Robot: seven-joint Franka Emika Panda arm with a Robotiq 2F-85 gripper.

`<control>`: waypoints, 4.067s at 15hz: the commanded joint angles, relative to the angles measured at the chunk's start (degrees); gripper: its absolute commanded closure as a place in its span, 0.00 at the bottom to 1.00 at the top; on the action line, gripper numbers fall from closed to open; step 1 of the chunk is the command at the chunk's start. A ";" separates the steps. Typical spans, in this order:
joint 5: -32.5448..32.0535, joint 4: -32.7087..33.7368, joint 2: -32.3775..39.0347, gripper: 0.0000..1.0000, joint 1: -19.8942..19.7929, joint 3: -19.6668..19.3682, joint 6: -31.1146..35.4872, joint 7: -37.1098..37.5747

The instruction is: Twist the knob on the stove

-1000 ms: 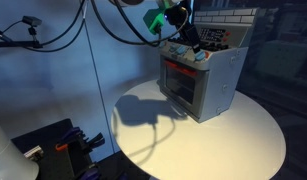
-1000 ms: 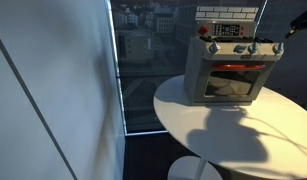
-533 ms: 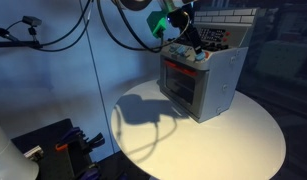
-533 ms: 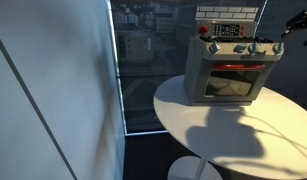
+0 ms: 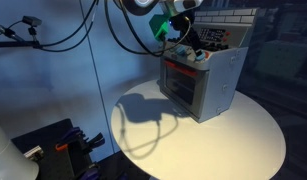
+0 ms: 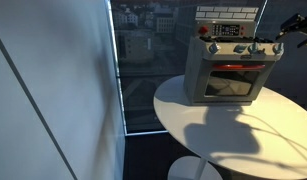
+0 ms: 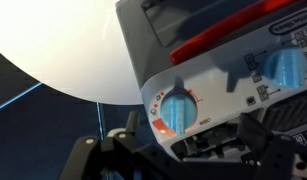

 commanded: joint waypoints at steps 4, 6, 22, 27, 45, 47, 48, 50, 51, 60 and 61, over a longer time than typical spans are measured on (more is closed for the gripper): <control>1.99 2.82 2.37 0.00 0.79 -0.14 0.61 -1.57; 2.15 3.03 2.72 0.00 0.83 -0.13 0.67 -1.76; 2.78 3.58 3.16 0.37 0.74 -0.13 0.78 -2.15; 2.78 3.66 3.25 0.34 0.70 -0.17 0.73 -2.16; 2.45 4.35 4.09 0.45 0.60 -0.29 0.61 -1.96; 2.45 4.31 4.04 0.48 0.60 -0.29 0.63 -1.98; 2.46 4.31 4.03 0.52 0.59 -0.29 0.64 -1.97; 2.52 4.31 3.99 0.54 0.57 -0.30 0.64 -2.02; 2.53 4.33 4.02 0.52 0.55 -0.32 0.62 -2.01; 2.55 4.70 4.33 0.48 0.45 -0.58 0.57 -1.93; 2.57 4.75 4.38 0.48 0.44 -0.60 0.57 -1.94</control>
